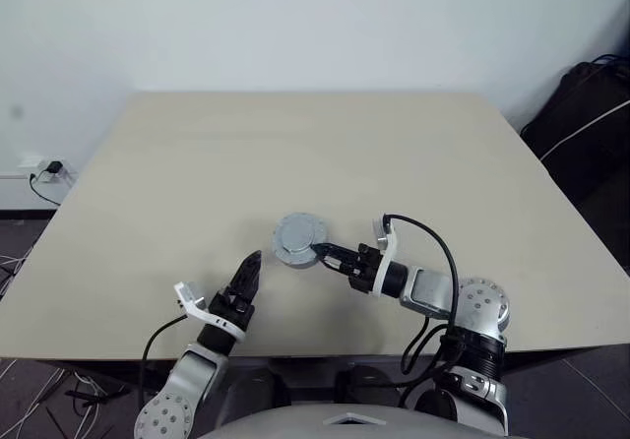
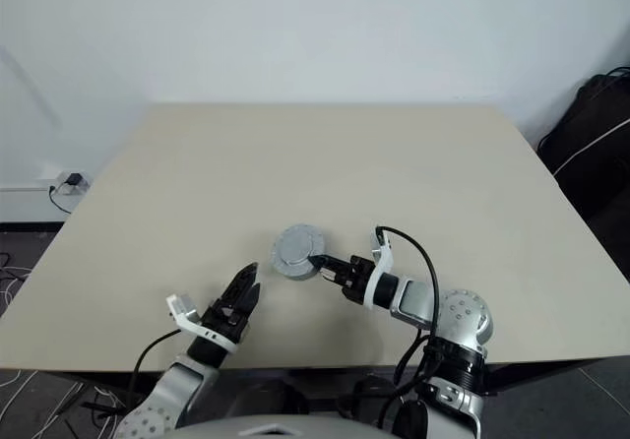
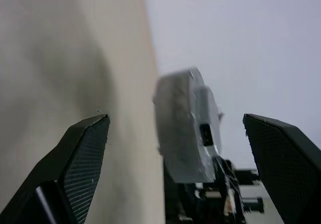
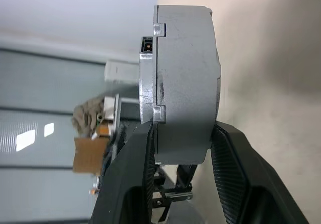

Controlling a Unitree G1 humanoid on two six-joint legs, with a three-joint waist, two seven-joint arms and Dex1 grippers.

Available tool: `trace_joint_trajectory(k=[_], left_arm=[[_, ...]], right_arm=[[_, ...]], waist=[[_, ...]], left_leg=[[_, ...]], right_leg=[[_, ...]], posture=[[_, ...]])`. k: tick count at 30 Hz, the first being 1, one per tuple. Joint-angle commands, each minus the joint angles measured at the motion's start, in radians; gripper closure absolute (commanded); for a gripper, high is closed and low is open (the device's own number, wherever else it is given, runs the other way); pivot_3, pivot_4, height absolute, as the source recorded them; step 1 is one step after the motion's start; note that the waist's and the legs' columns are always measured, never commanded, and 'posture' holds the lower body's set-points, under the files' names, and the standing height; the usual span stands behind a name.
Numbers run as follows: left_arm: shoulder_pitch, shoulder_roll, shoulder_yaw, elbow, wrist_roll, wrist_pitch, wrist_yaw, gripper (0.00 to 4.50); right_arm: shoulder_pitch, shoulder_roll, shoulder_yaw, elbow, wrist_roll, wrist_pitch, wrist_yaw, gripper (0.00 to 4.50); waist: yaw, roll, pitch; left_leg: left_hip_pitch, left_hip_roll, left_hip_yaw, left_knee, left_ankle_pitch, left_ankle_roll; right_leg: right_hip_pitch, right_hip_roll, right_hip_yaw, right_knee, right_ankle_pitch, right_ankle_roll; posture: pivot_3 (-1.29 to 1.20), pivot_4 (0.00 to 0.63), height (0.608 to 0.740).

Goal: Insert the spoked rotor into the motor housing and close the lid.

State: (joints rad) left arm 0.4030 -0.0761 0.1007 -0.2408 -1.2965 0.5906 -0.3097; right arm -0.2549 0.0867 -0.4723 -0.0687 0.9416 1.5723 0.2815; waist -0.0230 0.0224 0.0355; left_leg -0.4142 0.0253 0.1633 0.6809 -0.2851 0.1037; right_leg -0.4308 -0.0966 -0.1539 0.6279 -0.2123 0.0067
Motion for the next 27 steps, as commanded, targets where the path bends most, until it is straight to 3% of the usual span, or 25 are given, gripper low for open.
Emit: trace_joint_trajectory(k=[1,24,27], left_arm=[[-0.044,-0.079,-0.044,-0.022,-0.038,0.002,-0.043,0.0],[-0.085,-0.047,-0.097,0.031,-0.079,0.043,-0.064,0.0],[-0.078,-0.048,-0.093,0.027,-0.08,0.037,-0.062,0.85]], right_arm=[[-0.038,0.009,0.026,-0.062,0.061,0.038,0.012,3.19],[0.02,-0.087,0.132,-0.062,0.322,0.042,-0.071,3.19],[0.023,-0.091,0.128,-0.055,0.322,0.041,-0.08,3.19]], waist=[[0.0,0.0,0.0],[-0.001,0.0,0.0],[0.0,0.0,0.0]], left_leg=[[0.0,0.0,0.0,0.0,0.0,0.0],[0.001,0.0,0.001,0.001,0.0,0.0],[0.0,0.0,0.001,0.001,0.0,0.0]], right_leg=[[0.0,0.0,0.0,0.0,0.0,0.0],[0.001,0.001,0.001,0.0,0.001,0.001],[0.001,0.001,0.002,0.0,0.001,0.001]], posture=[[0.0,0.0,0.74],[0.0,0.0,0.74],[0.0,0.0,0.74]])
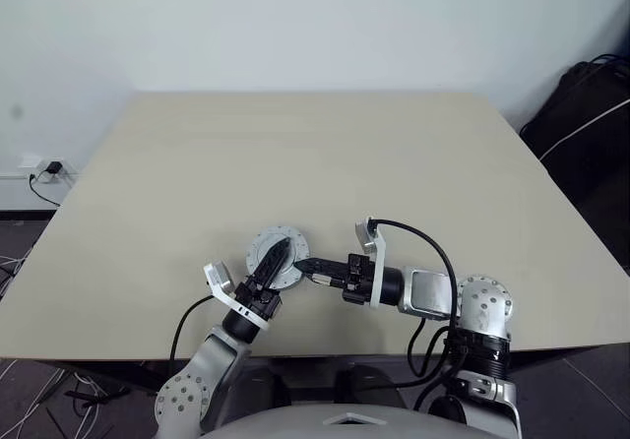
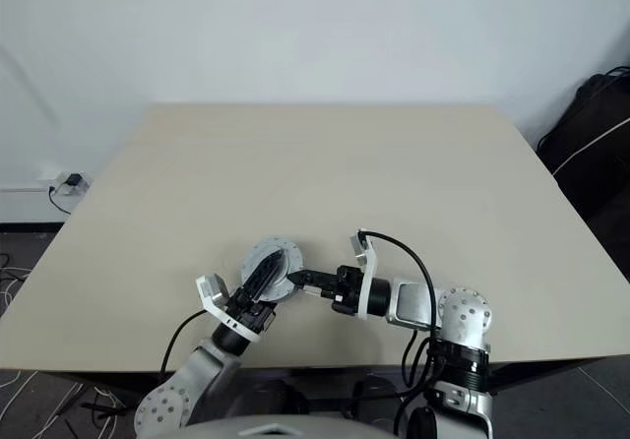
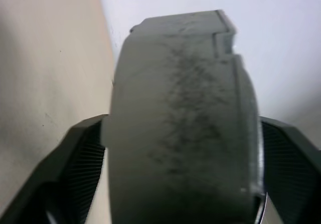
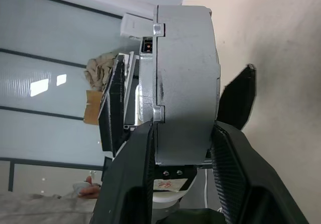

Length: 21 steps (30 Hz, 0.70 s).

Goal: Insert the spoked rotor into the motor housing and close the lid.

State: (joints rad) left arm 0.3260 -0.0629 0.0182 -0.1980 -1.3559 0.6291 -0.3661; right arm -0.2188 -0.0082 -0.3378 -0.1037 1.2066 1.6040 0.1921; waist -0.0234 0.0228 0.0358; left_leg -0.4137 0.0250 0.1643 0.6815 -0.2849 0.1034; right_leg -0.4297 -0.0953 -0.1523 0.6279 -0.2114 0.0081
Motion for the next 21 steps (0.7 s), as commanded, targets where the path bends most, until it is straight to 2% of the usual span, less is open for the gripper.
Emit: trace_joint_trajectory(k=[1,4,5,10,12,15,21], left_arm=[[0.0,-0.062,-0.009,-0.017,-0.02,-0.003,-0.004,1.19],[0.006,-0.063,-0.008,-0.021,-0.021,-0.006,-0.001,2.13],[0.007,-0.062,-0.009,-0.022,-0.022,-0.008,0.0,2.32],[0.005,-0.061,-0.011,-0.023,-0.025,-0.017,0.006,2.33],[0.003,-0.061,-0.01,-0.023,-0.021,-0.023,0.01,2.33],[-0.006,-0.066,-0.002,-0.019,0.0,-0.054,0.029,2.33],[-0.079,-0.078,0.061,0.019,0.051,-0.141,0.093,2.38]], right_arm=[[-0.013,0.002,-0.008,-0.018,0.057,0.007,0.007,3.19],[-0.01,-0.003,-0.009,-0.015,0.054,-0.004,0.0,3.19],[-0.008,-0.008,-0.004,-0.02,0.048,-0.013,-0.002,3.19],[0.013,-0.067,0.088,-0.105,-0.044,-0.12,0.03,3.19],[0.025,-0.111,0.163,-0.154,-0.133,-0.212,0.049,3.19],[0.047,-0.211,0.317,-0.229,-0.308,-0.386,0.092,2.11],[0.109,-0.3,0.455,-0.313,-0.502,-0.643,0.169,0.18]], waist=[[0.0,0.0,0.0],[0.0,0.0,0.0],[0.0,0.0,0.0],[0.0,0.0,0.0],[0.0,0.0,0.0],[0.0,0.001,-0.001],[0.006,-0.005,0.001]], left_leg=[[0.0,0.0,0.0,0.0,0.0,0.0],[0.0,0.0,0.0,0.0,0.0,0.0],[0.0,0.0,0.0,0.0,0.0,0.0],[0.0,0.0,0.0,0.001,0.0,0.0],[0.0,0.0,0.0,0.001,0.0,0.0],[0.001,0.0,0.0,0.001,0.0,0.0],[0.0,0.0,0.0,0.001,0.0,0.0]], right_leg=[[0.0,0.0,0.0,0.0,0.0,0.0],[0.0,0.0,0.0,0.0,0.0,0.0],[0.0,0.0,0.0,0.0,0.0,0.0],[0.0,0.0,0.001,0.0,0.001,0.001],[0.0,0.0,0.001,0.0,0.001,0.001],[0.0,0.0,0.001,0.0,0.001,0.001],[0.0,0.0,0.001,0.0,0.001,0.002]], posture=[[0.0,0.0,0.74],[0.0,0.0,0.74],[0.0,0.0,0.74],[0.0,0.0,0.74],[0.0,0.0,0.74],[0.0,0.0,0.74],[0.0,0.0,0.74]])
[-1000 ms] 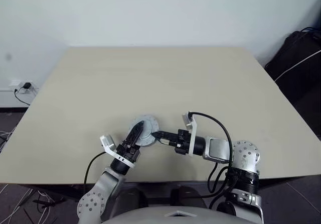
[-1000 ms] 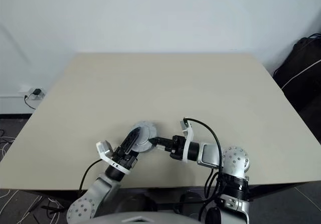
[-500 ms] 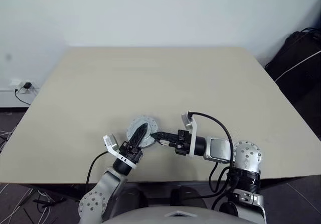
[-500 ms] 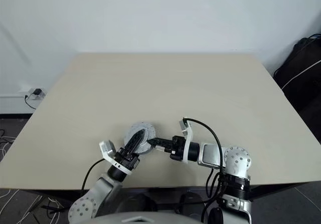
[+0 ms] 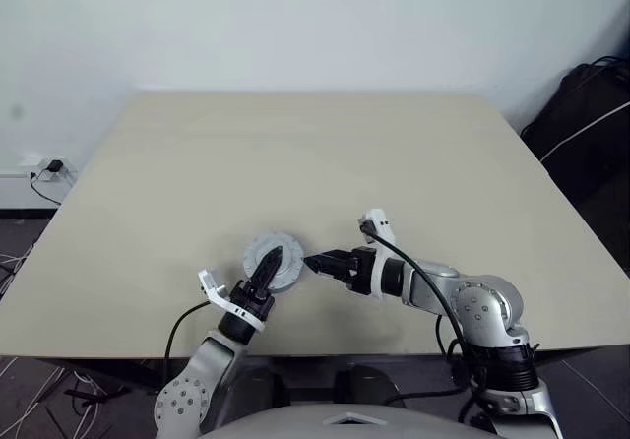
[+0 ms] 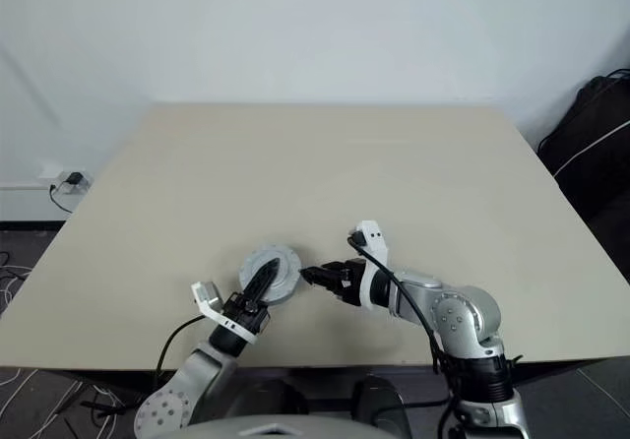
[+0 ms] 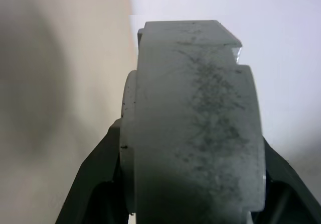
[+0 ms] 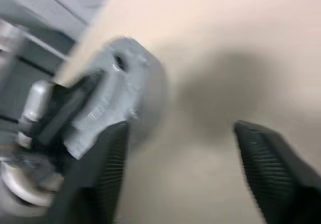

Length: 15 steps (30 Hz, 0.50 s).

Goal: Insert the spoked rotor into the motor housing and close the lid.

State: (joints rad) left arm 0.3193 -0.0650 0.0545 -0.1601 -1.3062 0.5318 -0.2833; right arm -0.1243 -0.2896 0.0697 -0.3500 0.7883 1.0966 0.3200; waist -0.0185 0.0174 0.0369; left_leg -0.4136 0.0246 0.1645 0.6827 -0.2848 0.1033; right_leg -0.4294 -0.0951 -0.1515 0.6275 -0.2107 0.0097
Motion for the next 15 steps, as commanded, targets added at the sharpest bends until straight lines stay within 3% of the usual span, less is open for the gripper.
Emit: trace_joint_trajectory(k=[1,15], left_arm=[[-0.09,-0.071,0.035,-0.012,0.005,-0.053,0.02,2.38],[-0.36,-0.03,0.208,0.221,0.129,-0.169,0.173,2.38]], right_arm=[[0.031,-0.033,0.067,-0.075,-0.121,-0.182,0.056,0.0],[0.237,-0.037,0.131,-0.056,-0.539,-0.715,-0.003,0.0]], waist=[[0.002,0.0,0.0],[0.008,-0.009,-0.001]], left_leg=[[0.0,0.0,0.0,0.0,0.0,0.0],[0.0,-0.001,0.002,0.001,0.001,-0.001]], right_leg=[[0.0,0.0,0.0,0.0,0.0,0.0],[0.004,0.001,0.001,0.001,0.001,0.002]], posture=[[0.0,0.0,0.74],[0.0,0.0,0.74]])
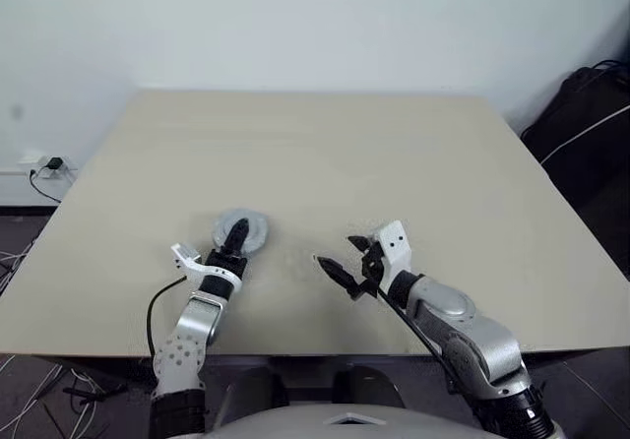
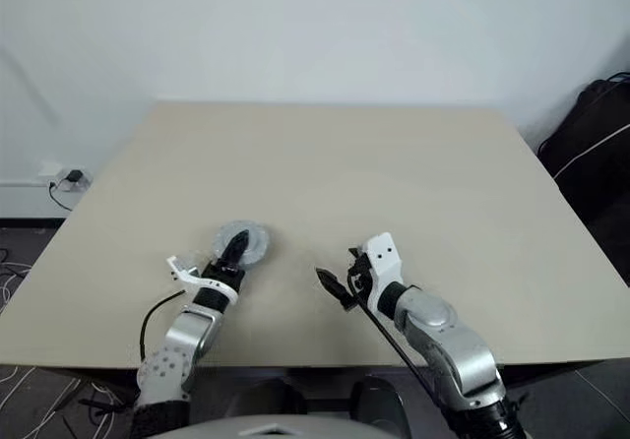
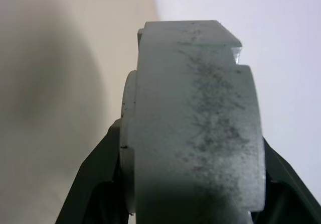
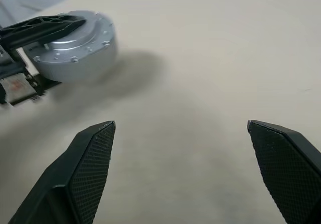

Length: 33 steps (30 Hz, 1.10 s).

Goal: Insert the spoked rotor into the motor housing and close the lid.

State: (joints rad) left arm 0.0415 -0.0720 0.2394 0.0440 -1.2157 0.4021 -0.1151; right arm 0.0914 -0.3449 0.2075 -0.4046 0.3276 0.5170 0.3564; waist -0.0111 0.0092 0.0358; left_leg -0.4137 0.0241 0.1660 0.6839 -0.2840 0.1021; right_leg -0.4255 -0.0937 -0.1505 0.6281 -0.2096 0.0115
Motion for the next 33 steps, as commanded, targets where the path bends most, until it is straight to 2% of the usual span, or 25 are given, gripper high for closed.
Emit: trace_joint_trajectory(k=[1,8,18,23,25,26,30,33], left_arm=[[-0.12,-0.018,0.036,0.051,0.055,-0.05,0.012,2.38],[-0.286,-0.02,0.112,0.227,0.129,-0.082,0.046,2.38],[-0.505,-0.021,0.174,0.523,0.235,-0.078,0.039,2.38],[-0.564,-0.016,0.201,0.623,0.303,-0.089,0.082,2.38],[-0.569,-0.011,0.208,0.646,0.326,-0.083,0.101,1.62],[-0.569,-0.01,0.211,0.651,0.334,-0.078,0.106,1.42],[-0.534,-0.001,0.208,0.63,0.36,-0.033,0.125,0.13],[-0.458,0.007,0.2,0.533,0.357,0.057,0.147,0.06]], right_arm=[[0.045,0.024,-0.012,0.008,-0.093,-0.196,-0.033,0.0],[0.107,0.077,-0.038,0.056,-0.133,-0.331,-0.043,0.0],[0.125,0.114,-0.057,0.106,-0.191,-0.339,-0.085,0.0],[0.13,0.118,-0.059,0.097,-0.204,-0.324,-0.086,0.0],[0.132,0.121,-0.06,0.094,-0.207,-0.311,-0.09,0.0],[0.132,0.121,-0.06,0.093,-0.208,-0.306,-0.09,0.0],[0.135,0.129,-0.053,0.09,-0.214,-0.281,-0.098,0.0],[0.136,0.135,-0.053,0.093,-0.215,-0.271,-0.102,0.0]], waist=[[0.004,-0.002,-0.001],[-0.002,-0.008,-0.003],[-0.003,-0.01,-0.005],[-0.011,-0.011,-0.005],[-0.011,-0.01,-0.005],[-0.011,-0.01,-0.006],[-0.014,-0.009,-0.008],[-0.026,-0.007,-0.014]], left_leg=[[0.0,0.0,0.0,0.0,0.0,0.0],[0.001,0.0,0.001,0.0,0.001,-0.002],[0.001,0.0,0.001,0.0,0.002,-0.003],[0.002,0.001,0.001,0.0,0.002,-0.004],[0.002,0.001,0.0,0.0,0.002,-0.004],[0.003,0.002,0.0,0.0,0.003,-0.004],[0.016,0.003,-0.001,0.0,0.003,-0.004],[0.02,0.004,-0.001,-0.001,0.002,-0.004]], right_leg=[[0.001,0.0,0.0,0.0,0.0,0.0],[0.002,0.002,0.001,0.0,0.001,0.001],[0.003,0.009,0.002,0.001,0.001,0.001],[0.003,0.01,0.003,0.001,0.001,0.001],[0.004,0.011,0.002,0.001,0.002,0.003],[0.005,0.011,0.002,0.001,0.003,0.004],[0.014,0.006,0.002,0.001,0.0,-0.001],[0.014,0.003,0.002,0.001,0.0,-0.001]], posture=[[0.0,0.0,0.74],[0.0,0.0,0.74],[0.0,0.0,0.74],[0.0,0.0,0.74],[0.0,0.0,0.74],[0.0,0.0,0.74],[0.0,0.0,0.74],[0.0,0.0,0.74]])
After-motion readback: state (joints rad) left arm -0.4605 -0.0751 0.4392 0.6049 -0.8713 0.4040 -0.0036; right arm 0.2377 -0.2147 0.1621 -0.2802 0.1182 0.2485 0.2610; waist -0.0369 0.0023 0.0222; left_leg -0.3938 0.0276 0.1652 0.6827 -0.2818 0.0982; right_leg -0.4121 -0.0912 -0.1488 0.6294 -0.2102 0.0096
